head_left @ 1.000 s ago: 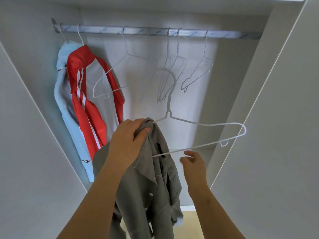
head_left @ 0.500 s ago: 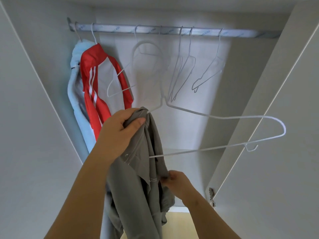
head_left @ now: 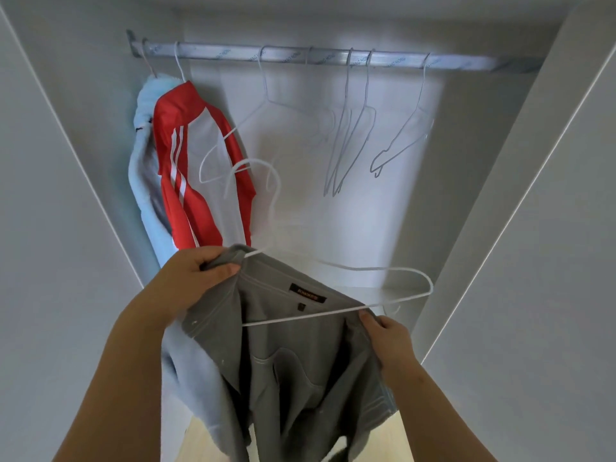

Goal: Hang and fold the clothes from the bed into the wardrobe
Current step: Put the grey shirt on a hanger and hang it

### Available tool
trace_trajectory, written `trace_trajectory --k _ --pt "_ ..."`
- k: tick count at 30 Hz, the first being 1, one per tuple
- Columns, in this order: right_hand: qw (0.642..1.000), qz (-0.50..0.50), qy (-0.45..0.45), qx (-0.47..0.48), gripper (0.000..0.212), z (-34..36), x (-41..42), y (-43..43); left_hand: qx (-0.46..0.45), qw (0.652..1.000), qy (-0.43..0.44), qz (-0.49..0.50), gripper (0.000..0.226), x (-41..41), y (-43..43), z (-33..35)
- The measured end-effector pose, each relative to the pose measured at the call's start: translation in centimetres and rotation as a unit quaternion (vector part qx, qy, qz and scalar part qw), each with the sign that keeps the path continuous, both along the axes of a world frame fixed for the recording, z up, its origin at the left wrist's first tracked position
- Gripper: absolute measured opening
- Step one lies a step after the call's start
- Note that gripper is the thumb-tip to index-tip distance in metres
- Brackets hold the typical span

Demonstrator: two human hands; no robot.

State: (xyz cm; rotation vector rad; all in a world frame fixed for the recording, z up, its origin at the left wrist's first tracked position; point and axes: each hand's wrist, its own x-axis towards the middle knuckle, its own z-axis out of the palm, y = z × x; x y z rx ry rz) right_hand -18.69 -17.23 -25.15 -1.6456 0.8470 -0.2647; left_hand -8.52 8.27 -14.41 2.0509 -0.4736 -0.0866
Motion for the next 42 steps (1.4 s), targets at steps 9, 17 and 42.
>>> trace_trajectory --k 9,17,42 --pt "0.974 0.193 0.096 -0.061 0.007 0.3 -1.1 -0.8 -0.066 0.992 -0.078 0.07 0.023 0.0 0.2 -0.1" --pt "0.988 0.125 0.047 -0.08 0.029 -1.2 -1.1 -1.3 -0.046 0.997 -0.017 0.056 0.024 -0.7 1.1 0.4" --pt "0.997 0.056 0.034 -0.051 0.022 -1.0 -1.6 -1.7 0.191 0.97 -0.126 0.088 0.028 0.5 1.0 -2.3"
